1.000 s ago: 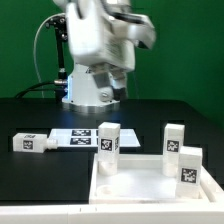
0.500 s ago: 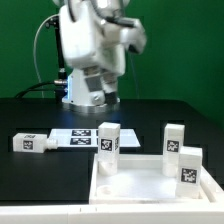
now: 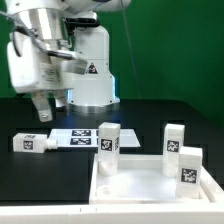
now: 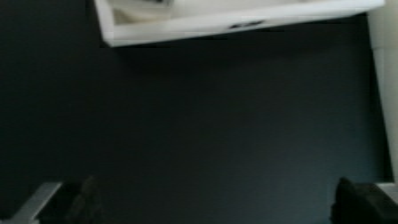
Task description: Assemble square table
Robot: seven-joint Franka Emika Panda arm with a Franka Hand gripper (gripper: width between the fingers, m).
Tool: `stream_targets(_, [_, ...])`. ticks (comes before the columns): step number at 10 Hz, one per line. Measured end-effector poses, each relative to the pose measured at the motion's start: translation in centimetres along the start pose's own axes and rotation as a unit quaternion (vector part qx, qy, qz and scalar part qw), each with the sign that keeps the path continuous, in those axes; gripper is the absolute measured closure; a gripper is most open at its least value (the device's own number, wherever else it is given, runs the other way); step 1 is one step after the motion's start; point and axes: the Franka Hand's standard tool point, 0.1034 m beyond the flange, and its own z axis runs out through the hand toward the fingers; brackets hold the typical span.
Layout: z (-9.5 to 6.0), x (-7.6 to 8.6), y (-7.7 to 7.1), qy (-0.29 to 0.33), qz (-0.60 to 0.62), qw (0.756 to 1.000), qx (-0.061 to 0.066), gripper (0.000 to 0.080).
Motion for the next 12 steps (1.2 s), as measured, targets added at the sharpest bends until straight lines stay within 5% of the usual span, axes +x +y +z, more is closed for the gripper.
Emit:
stream_targets(5, [0.3,0.2,0.3,0.001,-0.009,1.0,0.0,0.015])
stream_targets(6, [0.4,1.6,1.1,-0.009,-0.014,1.0,0.024,0.015])
stream_targets(9, [1.1,5.5,4.6,-0.032,-0.012,0.998,0.048,0.015])
stream_targets(12, [1.1,5.8,4.8,-0.029,-0.013,0.999,0.039,0.015])
